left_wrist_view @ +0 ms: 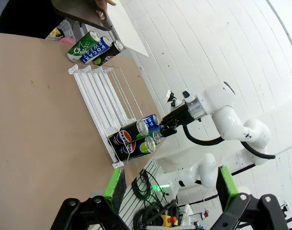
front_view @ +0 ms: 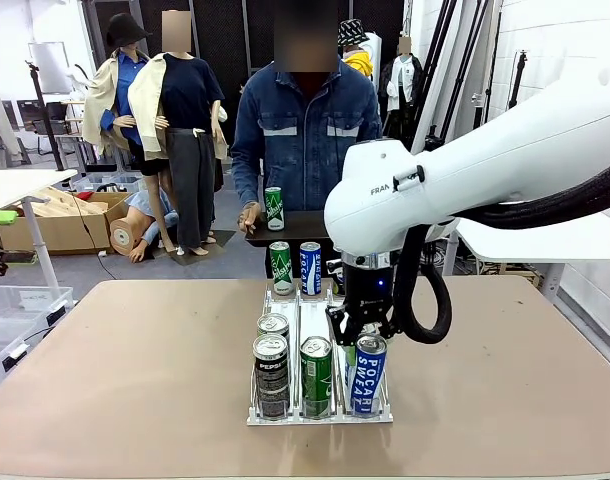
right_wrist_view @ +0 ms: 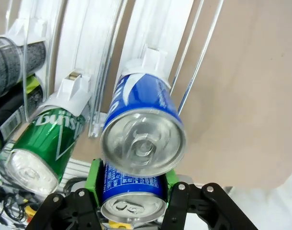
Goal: Retrieve and hand over the desired beverage to the person.
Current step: Pick up another can of the same type that the person held from the Automatic Can Dispenser.
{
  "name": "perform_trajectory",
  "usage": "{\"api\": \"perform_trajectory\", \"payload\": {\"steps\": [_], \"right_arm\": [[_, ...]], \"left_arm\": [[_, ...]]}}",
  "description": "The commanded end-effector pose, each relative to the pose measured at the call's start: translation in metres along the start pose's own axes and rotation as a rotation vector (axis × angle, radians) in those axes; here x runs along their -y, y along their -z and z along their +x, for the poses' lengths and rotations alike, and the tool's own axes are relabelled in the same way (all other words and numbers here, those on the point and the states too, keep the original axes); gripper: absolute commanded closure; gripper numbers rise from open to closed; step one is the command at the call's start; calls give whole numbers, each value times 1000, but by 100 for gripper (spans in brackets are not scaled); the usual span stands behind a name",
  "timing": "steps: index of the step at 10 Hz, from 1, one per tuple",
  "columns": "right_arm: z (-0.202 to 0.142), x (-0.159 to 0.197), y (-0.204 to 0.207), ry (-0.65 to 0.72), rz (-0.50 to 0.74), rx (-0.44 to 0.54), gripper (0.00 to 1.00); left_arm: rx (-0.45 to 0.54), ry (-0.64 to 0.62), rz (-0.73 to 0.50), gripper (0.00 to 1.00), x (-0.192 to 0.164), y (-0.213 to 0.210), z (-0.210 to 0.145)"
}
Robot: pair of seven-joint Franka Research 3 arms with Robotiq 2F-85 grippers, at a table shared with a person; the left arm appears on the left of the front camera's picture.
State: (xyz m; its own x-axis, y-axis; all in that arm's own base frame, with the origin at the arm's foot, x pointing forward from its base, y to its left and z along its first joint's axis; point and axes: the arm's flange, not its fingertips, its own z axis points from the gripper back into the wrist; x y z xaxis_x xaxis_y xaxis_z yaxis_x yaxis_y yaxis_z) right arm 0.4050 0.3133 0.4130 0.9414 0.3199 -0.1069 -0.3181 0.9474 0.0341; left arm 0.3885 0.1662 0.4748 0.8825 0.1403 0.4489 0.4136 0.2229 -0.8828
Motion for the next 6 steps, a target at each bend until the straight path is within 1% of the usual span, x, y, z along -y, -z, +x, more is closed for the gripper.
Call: {"api": "perform_trajectory", "payload": {"steps": [1, 4, 6], "right_arm": [[-13, -23, -36, -34, -7, -7, 80], [-44, -48, -76, -33, -30, -33, 80], [-65, -50, -105, -32, -34, -71, 80]], "left_arm": [[4, 4, -2, 0, 1, -1, -1], [4, 4, -2, 0, 1, -1, -1], [4, 4, -2, 0, 1, -1, -1]]}}
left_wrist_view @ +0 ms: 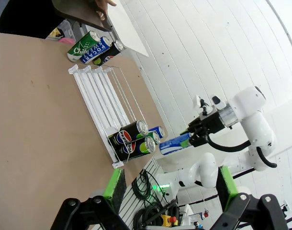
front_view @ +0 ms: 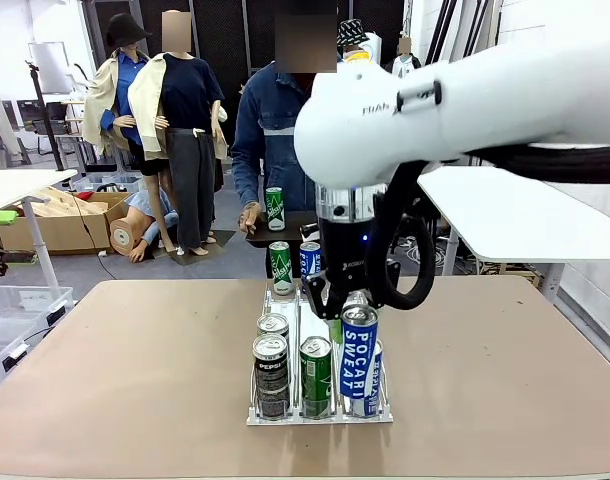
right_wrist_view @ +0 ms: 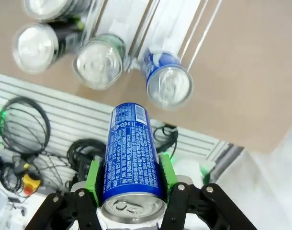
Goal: Retrieve and hand over the desired beverage to the person.
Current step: Pick up another can of the same type that the person held from the Automatic Can Dispenser.
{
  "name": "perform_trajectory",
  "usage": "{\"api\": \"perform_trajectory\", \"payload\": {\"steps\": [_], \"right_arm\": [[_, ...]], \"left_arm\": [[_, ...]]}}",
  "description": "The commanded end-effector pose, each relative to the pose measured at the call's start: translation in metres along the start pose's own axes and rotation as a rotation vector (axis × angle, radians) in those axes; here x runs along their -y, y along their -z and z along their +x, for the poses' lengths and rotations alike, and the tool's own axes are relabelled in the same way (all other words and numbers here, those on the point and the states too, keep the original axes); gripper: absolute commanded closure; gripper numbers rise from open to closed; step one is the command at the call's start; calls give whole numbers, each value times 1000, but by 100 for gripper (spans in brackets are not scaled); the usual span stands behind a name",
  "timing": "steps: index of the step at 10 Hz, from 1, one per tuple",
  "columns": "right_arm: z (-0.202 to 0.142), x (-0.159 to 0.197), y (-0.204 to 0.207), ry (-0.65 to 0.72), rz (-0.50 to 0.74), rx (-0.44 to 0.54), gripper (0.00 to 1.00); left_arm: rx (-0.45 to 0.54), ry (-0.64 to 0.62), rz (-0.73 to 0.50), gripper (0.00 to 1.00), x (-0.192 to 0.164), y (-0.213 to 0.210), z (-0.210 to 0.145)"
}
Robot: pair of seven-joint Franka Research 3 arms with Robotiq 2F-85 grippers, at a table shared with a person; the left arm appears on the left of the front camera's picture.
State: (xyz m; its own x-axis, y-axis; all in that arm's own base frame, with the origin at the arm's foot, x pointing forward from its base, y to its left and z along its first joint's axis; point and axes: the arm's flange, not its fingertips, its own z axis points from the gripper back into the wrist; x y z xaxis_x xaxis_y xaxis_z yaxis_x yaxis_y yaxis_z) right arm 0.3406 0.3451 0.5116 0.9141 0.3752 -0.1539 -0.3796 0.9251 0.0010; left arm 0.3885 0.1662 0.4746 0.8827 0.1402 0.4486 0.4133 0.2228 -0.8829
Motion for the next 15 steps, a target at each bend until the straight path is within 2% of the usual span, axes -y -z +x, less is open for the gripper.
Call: {"api": "perform_trajectory", "payload": {"steps": [1, 4, 7, 9, 13, 14, 15], "right_arm": [[-16, 6, -27, 52, 8, -25, 80], [-51, 29, -61, 79, -21, -32, 80], [-96, 80, -79, 118, -62, -5, 80], [-131, 119, -88, 116, -48, 24, 80], [-170, 211, -104, 160, -5, 174, 80], [-161, 176, -103, 153, -24, 77, 80], [-161, 176, -103, 153, -24, 77, 80]], "left_arm": [[4, 4, -2, 0, 1, -1, -1], [4, 4, -2, 0, 1, -1, -1], [4, 4, -2, 0, 1, -1, -1], [4, 4, -2, 0, 1, -1, -1], [4, 4, -2, 0, 1, -1, -1], [4, 4, -2, 0, 1, -1, -1], [4, 4, -2, 0, 1, -1, -1]]}}
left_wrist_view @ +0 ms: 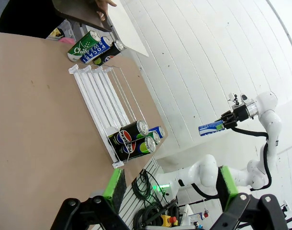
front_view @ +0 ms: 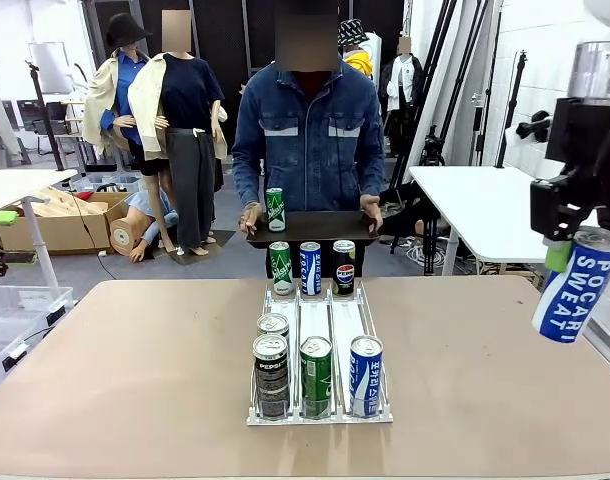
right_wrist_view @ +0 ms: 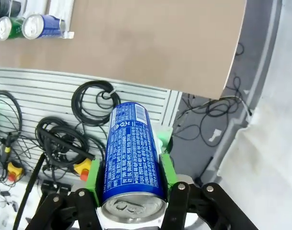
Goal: Retrieve and hand over the desired beverage to the person.
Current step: Pick up another can of the same type that the person held from the Automatic Can Dispenser.
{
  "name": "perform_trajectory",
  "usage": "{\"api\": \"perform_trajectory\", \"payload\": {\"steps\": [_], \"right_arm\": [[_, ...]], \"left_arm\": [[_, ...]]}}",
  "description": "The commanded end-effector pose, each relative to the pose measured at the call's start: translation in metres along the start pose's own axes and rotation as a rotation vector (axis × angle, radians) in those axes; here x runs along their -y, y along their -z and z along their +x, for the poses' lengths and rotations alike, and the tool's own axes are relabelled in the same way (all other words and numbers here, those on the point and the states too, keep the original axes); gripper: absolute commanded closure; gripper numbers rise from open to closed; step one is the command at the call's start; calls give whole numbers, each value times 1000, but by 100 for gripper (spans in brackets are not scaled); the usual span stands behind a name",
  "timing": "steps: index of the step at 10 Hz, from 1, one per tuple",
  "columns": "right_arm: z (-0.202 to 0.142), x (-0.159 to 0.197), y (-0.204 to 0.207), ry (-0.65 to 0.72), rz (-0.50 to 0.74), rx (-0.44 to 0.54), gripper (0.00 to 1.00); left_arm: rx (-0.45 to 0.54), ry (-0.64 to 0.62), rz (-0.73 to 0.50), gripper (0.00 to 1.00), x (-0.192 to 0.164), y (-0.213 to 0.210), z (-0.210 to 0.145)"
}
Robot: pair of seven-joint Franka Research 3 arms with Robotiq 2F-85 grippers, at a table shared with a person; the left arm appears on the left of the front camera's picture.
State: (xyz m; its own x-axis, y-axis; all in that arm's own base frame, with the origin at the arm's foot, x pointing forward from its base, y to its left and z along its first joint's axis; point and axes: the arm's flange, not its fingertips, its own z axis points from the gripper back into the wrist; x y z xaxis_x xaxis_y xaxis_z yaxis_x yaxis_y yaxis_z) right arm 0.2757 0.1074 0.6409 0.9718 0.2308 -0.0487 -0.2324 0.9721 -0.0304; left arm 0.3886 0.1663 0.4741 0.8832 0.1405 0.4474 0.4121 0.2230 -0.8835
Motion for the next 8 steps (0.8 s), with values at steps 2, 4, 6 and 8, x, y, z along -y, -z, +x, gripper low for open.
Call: {"api": "perform_trajectory", "payload": {"steps": [2, 4, 6, 8], "right_arm": [[5, -20, 2, -5, -10, -25, 80], [5, -20, 2, -5, -10, -25, 80], [5, -20, 2, -5, -10, -25, 80], [14, -11, -1, -29, -18, -23, 80]], "left_arm": [[4, 5, -2, 0, 2, -1, -1], [4, 5, -2, 0, 2, -1, -1], [4, 5, -2, 0, 2, -1, -1], [4, 5, -2, 0, 2, -1, -1]]}}
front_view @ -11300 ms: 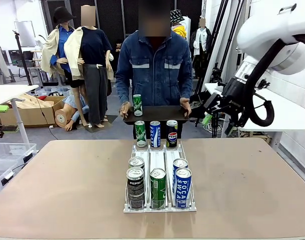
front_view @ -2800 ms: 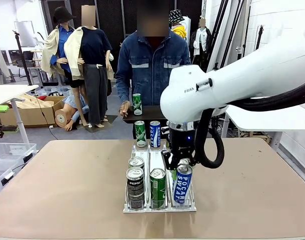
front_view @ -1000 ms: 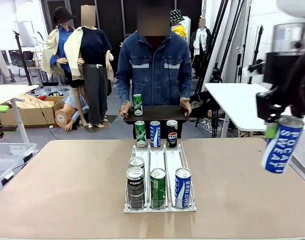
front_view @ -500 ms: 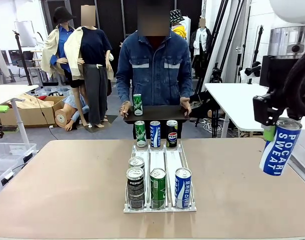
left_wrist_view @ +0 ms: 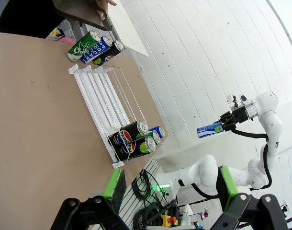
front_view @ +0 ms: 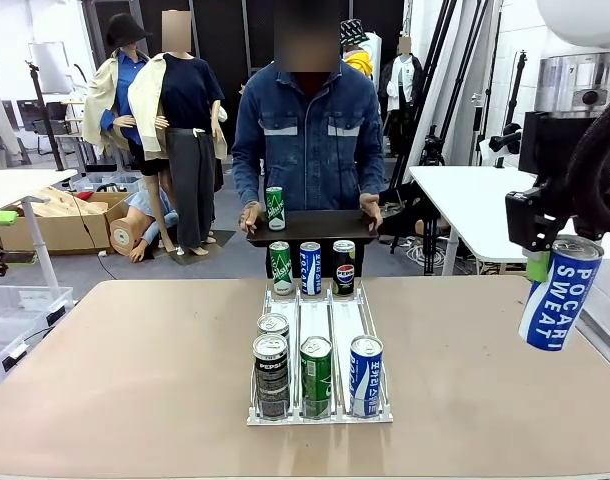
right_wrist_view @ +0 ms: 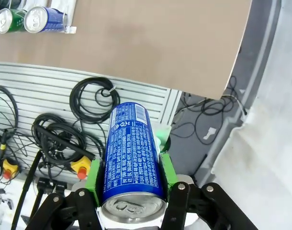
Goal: Retrieve and hand over the desired beverage to the person.
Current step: Pick up another can of the same type that the person held from the Automatic Can Dispenser.
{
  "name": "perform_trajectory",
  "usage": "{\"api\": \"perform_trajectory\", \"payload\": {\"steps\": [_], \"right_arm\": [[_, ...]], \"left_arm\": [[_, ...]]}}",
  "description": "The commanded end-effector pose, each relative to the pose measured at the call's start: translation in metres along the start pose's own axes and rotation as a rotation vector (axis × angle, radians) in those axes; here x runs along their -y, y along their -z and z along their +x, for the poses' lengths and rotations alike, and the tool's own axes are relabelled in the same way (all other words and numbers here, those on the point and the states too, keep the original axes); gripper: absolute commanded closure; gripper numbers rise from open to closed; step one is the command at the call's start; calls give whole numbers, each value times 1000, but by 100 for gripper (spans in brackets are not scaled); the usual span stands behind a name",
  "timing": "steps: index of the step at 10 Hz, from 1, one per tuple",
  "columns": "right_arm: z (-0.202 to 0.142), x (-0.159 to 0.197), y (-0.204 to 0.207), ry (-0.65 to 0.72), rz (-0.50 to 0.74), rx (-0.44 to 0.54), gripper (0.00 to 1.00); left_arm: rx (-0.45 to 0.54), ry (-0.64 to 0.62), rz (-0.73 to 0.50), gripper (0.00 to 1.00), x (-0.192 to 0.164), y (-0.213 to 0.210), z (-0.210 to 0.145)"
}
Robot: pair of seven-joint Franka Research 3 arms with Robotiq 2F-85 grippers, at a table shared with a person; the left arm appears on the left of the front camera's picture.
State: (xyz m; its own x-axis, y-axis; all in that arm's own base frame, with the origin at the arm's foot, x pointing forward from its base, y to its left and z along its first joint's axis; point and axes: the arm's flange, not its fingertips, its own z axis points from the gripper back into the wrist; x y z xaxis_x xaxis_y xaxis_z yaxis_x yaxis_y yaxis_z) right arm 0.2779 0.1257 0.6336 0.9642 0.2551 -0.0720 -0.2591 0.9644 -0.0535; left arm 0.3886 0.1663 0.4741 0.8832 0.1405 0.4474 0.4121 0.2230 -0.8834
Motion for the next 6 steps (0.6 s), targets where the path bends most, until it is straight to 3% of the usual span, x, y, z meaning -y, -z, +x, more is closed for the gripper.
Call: {"api": "perform_trajectory", "payload": {"steps": [1, 6], "right_arm": [[15, 14, -12, -3, 11, 4, 80], [61, 60, -25, -50, 63, -28, 80]], "left_arm": [[4, 5, -2, 0, 2, -1, -1], [4, 5, -2, 0, 2, -1, -1]]}}
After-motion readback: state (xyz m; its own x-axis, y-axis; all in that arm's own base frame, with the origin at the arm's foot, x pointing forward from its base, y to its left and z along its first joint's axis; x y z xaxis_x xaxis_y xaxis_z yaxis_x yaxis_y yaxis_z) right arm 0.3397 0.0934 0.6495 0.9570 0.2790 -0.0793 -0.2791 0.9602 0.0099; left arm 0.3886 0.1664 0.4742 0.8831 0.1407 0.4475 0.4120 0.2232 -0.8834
